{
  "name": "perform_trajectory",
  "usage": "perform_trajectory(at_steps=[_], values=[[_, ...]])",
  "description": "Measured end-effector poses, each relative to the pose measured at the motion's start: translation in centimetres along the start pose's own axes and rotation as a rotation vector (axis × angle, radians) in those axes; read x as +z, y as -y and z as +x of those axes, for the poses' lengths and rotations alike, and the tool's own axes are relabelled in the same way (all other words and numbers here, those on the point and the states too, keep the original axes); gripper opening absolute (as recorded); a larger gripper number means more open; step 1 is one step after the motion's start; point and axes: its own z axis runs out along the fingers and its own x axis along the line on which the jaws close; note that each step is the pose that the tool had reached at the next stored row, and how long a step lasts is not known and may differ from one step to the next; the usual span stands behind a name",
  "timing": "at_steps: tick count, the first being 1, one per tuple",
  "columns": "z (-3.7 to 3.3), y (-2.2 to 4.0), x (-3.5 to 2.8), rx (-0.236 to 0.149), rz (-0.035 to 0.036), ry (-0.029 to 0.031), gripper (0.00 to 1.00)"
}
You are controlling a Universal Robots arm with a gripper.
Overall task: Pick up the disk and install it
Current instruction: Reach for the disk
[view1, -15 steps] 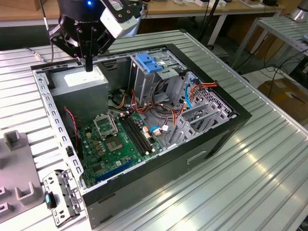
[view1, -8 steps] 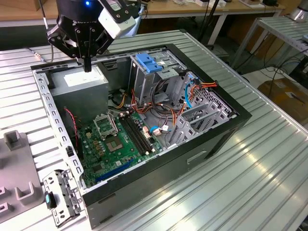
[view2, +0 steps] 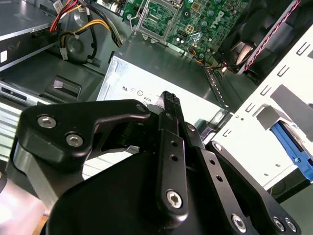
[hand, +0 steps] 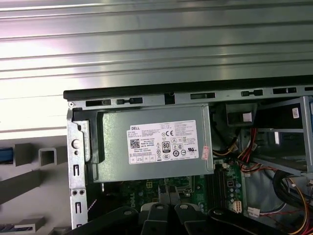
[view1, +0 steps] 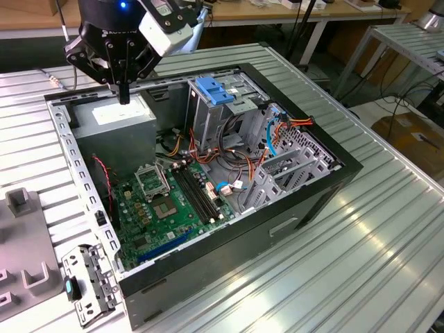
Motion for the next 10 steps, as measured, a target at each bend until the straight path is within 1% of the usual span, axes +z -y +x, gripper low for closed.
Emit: perform_trajectory(at_steps=[10], values=[[0.42,0.03,0.01,0.0,0.0,0.0,0.11]])
